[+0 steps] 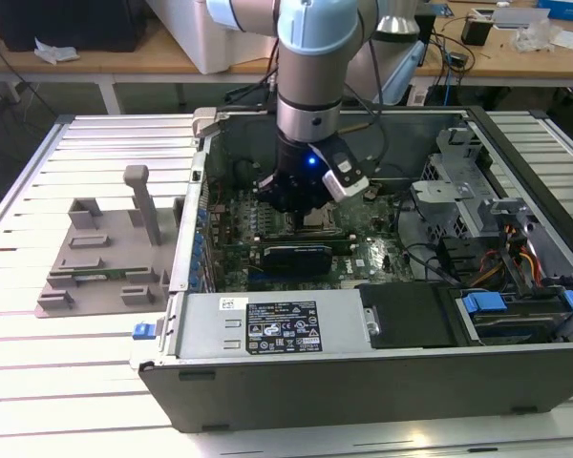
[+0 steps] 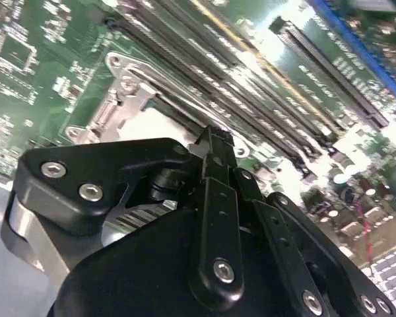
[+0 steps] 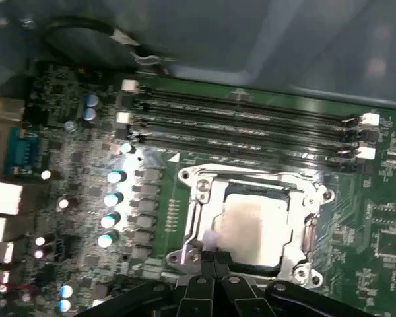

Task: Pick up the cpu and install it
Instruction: 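Install the second cpu locking lever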

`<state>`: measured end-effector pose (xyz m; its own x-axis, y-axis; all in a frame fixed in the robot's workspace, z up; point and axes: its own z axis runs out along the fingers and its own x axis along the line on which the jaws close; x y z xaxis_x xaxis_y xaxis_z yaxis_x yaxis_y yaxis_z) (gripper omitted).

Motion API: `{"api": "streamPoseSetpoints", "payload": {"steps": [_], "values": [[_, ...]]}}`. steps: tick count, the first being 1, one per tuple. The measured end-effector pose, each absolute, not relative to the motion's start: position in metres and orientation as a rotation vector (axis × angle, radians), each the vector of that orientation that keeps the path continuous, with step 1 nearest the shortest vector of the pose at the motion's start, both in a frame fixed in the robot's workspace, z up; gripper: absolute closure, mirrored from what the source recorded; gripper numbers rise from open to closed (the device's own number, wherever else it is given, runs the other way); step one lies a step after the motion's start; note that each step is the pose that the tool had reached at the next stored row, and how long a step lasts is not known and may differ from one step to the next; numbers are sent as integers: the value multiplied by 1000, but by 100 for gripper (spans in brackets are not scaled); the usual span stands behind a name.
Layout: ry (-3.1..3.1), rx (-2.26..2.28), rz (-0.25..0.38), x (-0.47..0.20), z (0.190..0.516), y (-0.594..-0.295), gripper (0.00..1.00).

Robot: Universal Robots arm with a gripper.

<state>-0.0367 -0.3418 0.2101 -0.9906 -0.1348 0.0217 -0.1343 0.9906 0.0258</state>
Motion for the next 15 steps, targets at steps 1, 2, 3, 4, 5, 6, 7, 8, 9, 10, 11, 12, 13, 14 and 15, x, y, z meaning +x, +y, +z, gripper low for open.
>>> {"api": "streamPoseSetpoints", "payload": {"steps": [1, 2, 3, 4, 5, 6, 7, 8, 9, 10, 11, 12, 13, 14, 15], "values": [[-3109, 210, -33, -34, 210, -340, 89], [-3105, 210, -30, -31, 209, -337, 89], [-3102, 210, -27, -29, 208, -334, 89], [-3098, 209, -23, -25, 208, -330, 89], [-3096, 209, -19, -22, 208, -326, 89], [-3096, 208, -10, -22, 208, -322, 89], [-3095, 208, 19, -21, 208, -316, 89], [-3094, 208, 31, -20, 209, -311, 89], [-3094, 208, 31, -19, 214, -310, 89], [-3094, 208, 31, -19, 223, -309, 89], [-3094, 207, 31, -19, 227, -309, 89], [-3094, 207, 31, -19, 231, -309, 89], [-3094, 207, 31, -19, 237, -309, 89], [-3094, 208, 31, -19, 243, -309, 89], [-3094, 208, 31, -19, 251, -309, 89]]}}
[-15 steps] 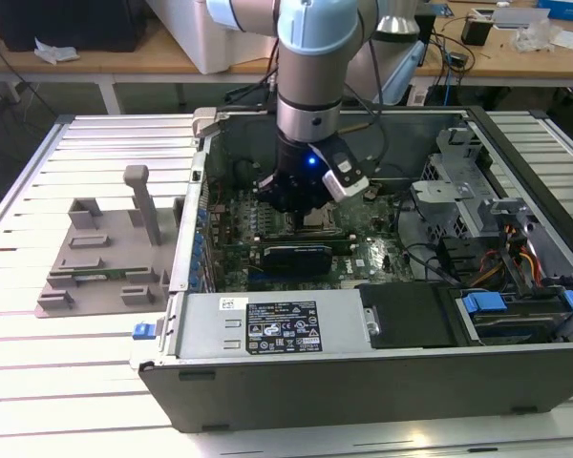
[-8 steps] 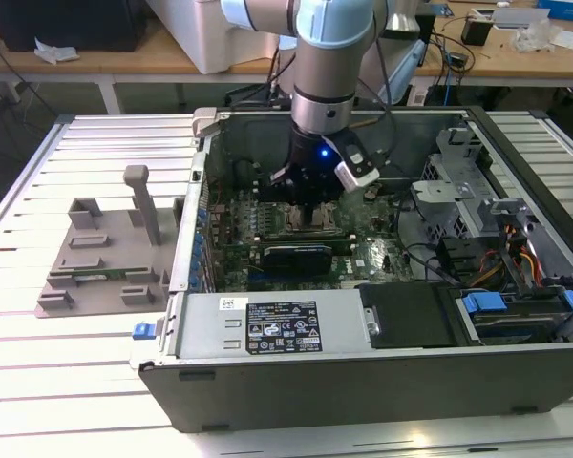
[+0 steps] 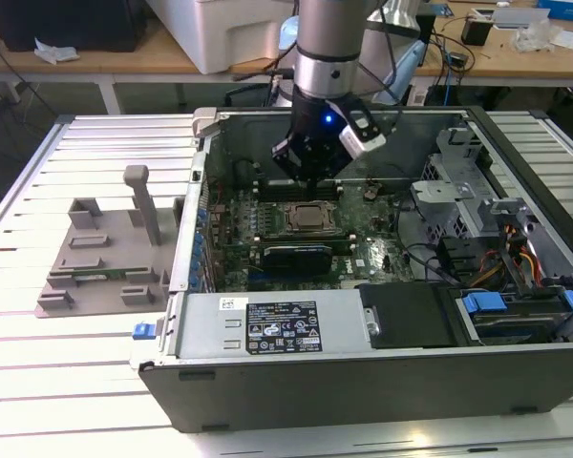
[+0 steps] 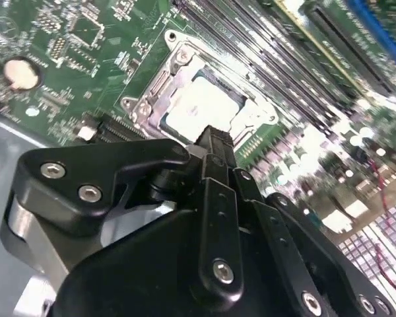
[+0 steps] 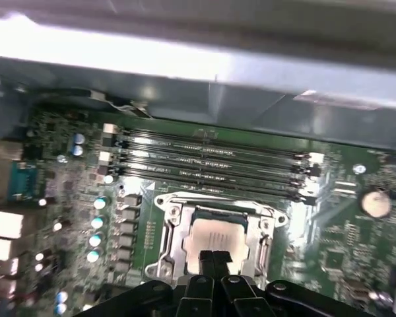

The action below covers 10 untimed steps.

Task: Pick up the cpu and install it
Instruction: 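Install the second cpu locking lever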

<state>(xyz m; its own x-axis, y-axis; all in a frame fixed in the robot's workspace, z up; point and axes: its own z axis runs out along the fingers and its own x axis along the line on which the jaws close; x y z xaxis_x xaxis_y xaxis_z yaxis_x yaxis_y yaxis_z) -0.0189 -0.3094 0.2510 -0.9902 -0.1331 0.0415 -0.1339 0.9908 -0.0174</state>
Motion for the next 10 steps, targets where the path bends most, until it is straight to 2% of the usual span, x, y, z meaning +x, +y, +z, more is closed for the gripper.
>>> {"api": "streamPoseSetpoints", "payload": {"steps": [3, 10], "values": [[-3094, 208, 32, -19, 266, -309, 89], [-3094, 208, 31, -19, 266, -309, 89]]}}
